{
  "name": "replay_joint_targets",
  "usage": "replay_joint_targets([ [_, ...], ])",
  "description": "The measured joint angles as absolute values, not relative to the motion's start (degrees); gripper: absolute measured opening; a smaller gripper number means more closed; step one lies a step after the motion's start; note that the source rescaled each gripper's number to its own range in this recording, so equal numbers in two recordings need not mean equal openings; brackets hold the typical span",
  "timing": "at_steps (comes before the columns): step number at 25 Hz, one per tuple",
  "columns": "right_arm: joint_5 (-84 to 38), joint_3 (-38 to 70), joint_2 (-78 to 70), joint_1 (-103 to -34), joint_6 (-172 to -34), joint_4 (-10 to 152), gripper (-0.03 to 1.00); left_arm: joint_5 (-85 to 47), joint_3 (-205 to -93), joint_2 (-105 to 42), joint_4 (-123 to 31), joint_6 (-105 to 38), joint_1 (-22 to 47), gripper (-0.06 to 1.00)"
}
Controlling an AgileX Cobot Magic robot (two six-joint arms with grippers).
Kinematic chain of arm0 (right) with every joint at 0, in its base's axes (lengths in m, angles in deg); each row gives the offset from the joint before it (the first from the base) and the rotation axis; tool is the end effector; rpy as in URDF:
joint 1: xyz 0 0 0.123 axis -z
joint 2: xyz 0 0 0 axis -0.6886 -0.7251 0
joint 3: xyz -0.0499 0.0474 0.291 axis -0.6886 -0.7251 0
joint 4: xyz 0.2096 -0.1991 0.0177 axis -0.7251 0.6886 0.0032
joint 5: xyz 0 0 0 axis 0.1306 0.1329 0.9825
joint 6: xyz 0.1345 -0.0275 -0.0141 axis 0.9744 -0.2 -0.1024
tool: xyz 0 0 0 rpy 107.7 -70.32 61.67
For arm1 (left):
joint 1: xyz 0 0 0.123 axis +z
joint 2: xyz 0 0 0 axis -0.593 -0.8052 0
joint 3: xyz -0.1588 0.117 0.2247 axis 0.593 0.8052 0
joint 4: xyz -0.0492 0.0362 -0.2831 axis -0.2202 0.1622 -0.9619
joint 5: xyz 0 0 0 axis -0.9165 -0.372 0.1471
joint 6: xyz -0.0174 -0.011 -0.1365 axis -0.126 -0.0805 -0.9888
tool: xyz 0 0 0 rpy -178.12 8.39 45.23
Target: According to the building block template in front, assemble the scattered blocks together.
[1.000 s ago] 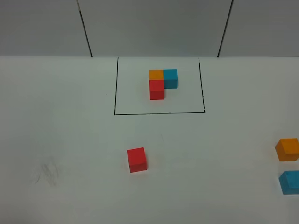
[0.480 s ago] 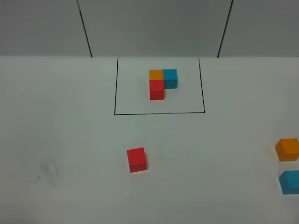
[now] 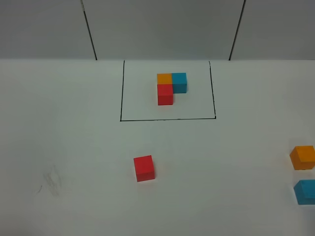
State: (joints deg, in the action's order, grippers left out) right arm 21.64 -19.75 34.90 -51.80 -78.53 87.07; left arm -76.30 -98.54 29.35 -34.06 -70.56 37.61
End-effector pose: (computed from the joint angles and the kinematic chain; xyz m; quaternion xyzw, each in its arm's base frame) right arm 0.1589 0.0078 0.3289 -0.0644 0.8984 -0.0294 0.4334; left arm 0.0857 -0.0013 0.2605 -0.0377 0.9026 -0.0215 0.4282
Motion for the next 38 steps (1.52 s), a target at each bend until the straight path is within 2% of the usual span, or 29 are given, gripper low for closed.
replay_joint_targets([
  [15, 7.18, -19.42, 6.47, -51.8, -77.07, 83.62, 0.9, -76.3, -98.54, 29.35, -34.06, -70.56, 37.61, 0.0],
  [26, -0.95, -19.42, -8.27, -51.8, -76.55, 83.74, 0.9, -76.3, -98.54, 29.35, -34.06, -70.56, 37.61, 0.0],
  [38, -2.85, -19.38, -19.04, -51.8, -64.45, 97.97, 0.9, -76.3, -98.54, 29.35, -34.06, -70.56, 37.61, 0.0],
])
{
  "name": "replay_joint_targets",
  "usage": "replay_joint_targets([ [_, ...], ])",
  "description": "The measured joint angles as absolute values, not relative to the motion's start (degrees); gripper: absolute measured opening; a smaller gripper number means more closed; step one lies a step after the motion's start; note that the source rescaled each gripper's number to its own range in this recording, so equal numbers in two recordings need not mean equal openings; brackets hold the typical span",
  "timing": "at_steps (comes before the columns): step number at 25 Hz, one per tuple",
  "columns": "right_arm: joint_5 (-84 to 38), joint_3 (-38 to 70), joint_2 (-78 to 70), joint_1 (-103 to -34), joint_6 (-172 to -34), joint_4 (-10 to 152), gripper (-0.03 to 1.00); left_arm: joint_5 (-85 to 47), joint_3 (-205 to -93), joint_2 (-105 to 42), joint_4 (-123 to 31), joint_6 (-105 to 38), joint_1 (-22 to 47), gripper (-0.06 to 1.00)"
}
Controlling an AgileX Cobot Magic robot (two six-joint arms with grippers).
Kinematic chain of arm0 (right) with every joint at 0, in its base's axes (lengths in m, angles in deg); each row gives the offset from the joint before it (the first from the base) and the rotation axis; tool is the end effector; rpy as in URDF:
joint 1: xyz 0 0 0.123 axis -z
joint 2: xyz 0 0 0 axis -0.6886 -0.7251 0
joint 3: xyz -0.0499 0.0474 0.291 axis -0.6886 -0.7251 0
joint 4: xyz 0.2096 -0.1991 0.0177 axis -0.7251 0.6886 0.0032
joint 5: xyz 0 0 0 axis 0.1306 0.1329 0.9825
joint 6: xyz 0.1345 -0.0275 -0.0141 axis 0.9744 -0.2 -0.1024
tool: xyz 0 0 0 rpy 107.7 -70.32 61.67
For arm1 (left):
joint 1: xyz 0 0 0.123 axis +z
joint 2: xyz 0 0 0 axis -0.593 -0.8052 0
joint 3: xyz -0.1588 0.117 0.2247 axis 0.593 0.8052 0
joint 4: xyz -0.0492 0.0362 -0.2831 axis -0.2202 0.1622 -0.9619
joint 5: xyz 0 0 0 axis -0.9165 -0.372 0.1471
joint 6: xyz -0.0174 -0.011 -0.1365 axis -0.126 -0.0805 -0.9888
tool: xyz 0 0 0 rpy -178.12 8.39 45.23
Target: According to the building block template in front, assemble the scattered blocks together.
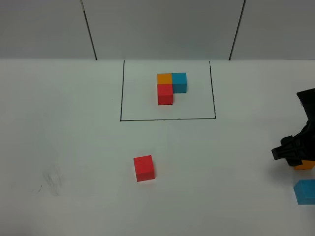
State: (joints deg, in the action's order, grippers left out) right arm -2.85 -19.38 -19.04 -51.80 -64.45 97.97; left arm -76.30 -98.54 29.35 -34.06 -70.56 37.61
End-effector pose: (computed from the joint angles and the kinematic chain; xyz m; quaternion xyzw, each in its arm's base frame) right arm 0.3207 0.0246 0.1294 -0.0604 0.9748 -0.0641 0.2051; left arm 0.0857 -0.0013 0.2605 -0.0377 0.9026 -0.0215 0.4282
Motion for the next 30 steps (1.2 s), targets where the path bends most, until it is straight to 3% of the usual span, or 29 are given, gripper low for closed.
replay_joint_targets([
  [8, -4.89, -19.38, -22.29, -51.01, -56.29, 107.98, 0.9, -76.3, -98.5, 29.35, -34.06, -70.56, 37.61, 0.0],
  [30, -9.93, -19.38, -30.79, -48.37, -54.91, 109.19, 0.9, -76.24, -98.5, 29.35, -34.06, -70.51, 37.61, 0.0],
])
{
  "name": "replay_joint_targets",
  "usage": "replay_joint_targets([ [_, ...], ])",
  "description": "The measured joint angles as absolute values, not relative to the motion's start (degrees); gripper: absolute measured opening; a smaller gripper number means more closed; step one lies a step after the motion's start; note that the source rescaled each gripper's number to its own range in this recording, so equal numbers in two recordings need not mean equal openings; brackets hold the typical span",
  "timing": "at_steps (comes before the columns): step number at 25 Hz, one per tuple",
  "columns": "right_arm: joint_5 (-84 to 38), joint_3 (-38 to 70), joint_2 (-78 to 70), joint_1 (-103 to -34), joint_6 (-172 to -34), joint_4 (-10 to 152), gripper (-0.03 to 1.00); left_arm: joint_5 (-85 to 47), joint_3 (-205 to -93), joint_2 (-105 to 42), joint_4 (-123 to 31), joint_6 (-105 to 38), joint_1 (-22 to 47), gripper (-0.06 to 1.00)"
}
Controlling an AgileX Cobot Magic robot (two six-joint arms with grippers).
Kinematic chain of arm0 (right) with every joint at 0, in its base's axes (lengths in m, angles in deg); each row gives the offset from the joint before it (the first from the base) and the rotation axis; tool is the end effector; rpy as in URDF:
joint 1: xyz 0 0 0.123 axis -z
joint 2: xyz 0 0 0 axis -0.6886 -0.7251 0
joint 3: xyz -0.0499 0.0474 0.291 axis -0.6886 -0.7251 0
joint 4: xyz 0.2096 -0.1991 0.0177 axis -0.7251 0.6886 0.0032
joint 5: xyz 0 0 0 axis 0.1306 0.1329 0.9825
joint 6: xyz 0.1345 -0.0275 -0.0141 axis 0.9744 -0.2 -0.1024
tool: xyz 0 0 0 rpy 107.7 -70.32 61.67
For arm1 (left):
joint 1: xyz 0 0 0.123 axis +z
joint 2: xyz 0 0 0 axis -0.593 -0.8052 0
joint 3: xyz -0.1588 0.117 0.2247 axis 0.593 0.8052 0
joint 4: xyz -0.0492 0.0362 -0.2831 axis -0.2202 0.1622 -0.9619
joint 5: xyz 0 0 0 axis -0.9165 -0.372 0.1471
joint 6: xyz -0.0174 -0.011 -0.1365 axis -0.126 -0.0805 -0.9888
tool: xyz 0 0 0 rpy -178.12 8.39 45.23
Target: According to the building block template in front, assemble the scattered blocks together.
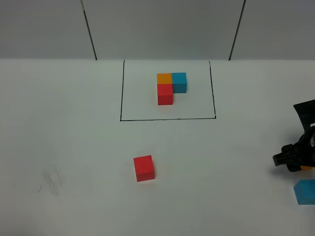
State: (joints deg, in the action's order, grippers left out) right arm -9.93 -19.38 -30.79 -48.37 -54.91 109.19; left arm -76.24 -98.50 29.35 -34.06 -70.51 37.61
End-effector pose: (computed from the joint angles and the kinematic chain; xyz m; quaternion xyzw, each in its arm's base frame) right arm 0.3358 0.0021 0.0702 -0.0484 0.9793 -0.0909 0.1742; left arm 0.0859 -0.0013 0.2603 -0.0373 0.9026 -0.0213 0.4284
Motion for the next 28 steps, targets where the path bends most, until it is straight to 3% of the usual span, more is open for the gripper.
replay_joint_targets([
  [9, -13.01, -19.31, -34.32, -47.51, -54.82, 109.36, 0.87, -76.24, -98.5, 29.35, -34.06, -70.51, 37.61, 0.0],
  [12, -13.49, -19.31, -34.5, -47.32, -54.82, 109.62, 0.79, -76.24, -98.5, 29.35, -34.06, -70.51, 37.61, 0.0],
  [16, -14.1, -19.31, -34.56, -47.25, -54.82, 110.0, 0.6, -76.24, -98.5, 29.35, -34.06, -70.51, 37.61, 0.0],
  [28, -15.63, -19.31, -34.6, -47.25, -54.82, 112.42, 0.6, -76.24, -98.5, 29.35, -34.06, -70.51, 37.61, 0.0],
])
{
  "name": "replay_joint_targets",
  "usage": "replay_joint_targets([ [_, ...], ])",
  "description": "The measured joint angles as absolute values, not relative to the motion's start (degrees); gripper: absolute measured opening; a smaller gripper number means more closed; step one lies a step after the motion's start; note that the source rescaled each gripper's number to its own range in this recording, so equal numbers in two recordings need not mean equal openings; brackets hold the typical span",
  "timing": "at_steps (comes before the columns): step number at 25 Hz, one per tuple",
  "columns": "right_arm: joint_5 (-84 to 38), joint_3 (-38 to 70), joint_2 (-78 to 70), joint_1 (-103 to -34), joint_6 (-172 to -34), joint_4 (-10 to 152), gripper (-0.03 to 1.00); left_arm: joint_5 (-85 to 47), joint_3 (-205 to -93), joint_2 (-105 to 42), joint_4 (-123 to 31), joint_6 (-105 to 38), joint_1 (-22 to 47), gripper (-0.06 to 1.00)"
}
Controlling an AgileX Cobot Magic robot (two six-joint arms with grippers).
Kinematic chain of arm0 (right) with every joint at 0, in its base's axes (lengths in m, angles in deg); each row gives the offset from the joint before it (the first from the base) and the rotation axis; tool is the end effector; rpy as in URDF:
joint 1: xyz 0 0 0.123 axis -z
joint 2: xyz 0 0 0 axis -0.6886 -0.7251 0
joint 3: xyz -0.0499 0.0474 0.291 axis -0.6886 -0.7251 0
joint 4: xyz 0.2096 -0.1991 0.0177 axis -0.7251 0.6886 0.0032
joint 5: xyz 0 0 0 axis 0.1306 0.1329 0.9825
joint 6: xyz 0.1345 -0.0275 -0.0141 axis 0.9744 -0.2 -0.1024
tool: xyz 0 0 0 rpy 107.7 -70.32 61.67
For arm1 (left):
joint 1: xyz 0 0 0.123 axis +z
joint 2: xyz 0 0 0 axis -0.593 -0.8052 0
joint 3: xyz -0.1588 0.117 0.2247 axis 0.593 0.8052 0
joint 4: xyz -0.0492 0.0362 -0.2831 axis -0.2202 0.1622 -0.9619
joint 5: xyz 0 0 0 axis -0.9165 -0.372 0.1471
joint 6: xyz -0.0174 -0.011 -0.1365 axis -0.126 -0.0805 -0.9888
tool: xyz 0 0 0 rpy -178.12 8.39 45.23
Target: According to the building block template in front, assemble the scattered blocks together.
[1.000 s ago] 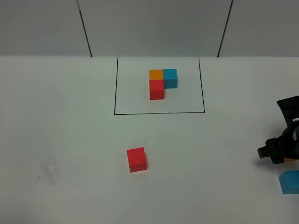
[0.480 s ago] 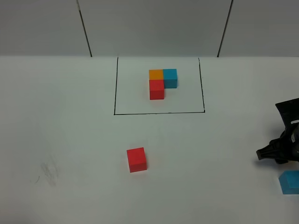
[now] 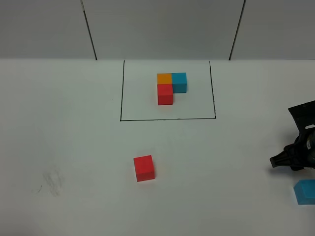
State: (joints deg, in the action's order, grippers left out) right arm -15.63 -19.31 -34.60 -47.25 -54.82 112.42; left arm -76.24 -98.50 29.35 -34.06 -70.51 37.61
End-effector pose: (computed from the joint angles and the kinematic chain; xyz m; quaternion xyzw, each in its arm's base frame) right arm 0.3443 0.0006 0.0518 -0.0738 0.9763 -0.0823 0.1862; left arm 0.0859 -0.0013 0.2603 -0.0373 0.9026 -0.0213 0.4284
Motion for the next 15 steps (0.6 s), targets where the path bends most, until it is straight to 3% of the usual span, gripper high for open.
replay_joint_targets([
  [15, -10.17, -19.36, -16.21, -53.37, -63.57, 105.26, 0.6, -76.24, -98.5, 29.35, -34.06, -70.55, 37.61, 0.0],
])
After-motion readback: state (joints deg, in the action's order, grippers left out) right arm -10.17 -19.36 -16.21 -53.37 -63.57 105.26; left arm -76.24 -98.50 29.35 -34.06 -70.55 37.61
